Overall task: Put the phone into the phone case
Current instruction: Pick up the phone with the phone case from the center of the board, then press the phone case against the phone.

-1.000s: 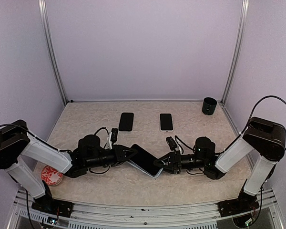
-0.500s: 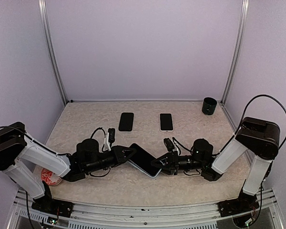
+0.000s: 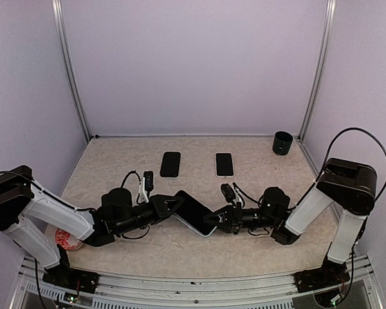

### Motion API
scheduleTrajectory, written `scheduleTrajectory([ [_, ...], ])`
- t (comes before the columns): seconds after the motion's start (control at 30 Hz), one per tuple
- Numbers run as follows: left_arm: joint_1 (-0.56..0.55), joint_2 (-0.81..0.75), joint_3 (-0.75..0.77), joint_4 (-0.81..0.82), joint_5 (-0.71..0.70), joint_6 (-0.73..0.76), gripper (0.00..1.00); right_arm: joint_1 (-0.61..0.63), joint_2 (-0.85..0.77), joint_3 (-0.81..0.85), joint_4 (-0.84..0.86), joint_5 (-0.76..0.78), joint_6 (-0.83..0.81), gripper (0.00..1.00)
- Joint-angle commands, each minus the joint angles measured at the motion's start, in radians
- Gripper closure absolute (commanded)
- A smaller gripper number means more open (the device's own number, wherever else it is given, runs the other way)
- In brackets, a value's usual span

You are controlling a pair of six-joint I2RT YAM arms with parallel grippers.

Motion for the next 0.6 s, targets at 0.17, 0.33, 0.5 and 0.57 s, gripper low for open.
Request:
scheduleTrajectory([
  [0.17, 0.004, -0.06, 0.004, -0.244, -0.06, 0.108, 0.77, 0.037, -0.03, 0.041, 0.198, -0.052, -0.018, 1.0],
  [0.33, 0.038, -0.14, 0.001, -0.318, -0.054, 0.108, 0.68, 0.036, -0.034, 0.031, 0.215, -0.063, -0.024, 1.0],
  [0.5, 0.084, -0.265, -0.008, -0.428, -0.071, 0.117, 0.61, 0.034, -0.056, 0.021, 0.194, -0.071, -0.045, 1.0],
  [0.57, 0.105, -0.308, -0.019, -0.455, -0.072, 0.121, 0.59, 0.033, -0.066, 0.019, 0.179, -0.077, -0.057, 1.0],
])
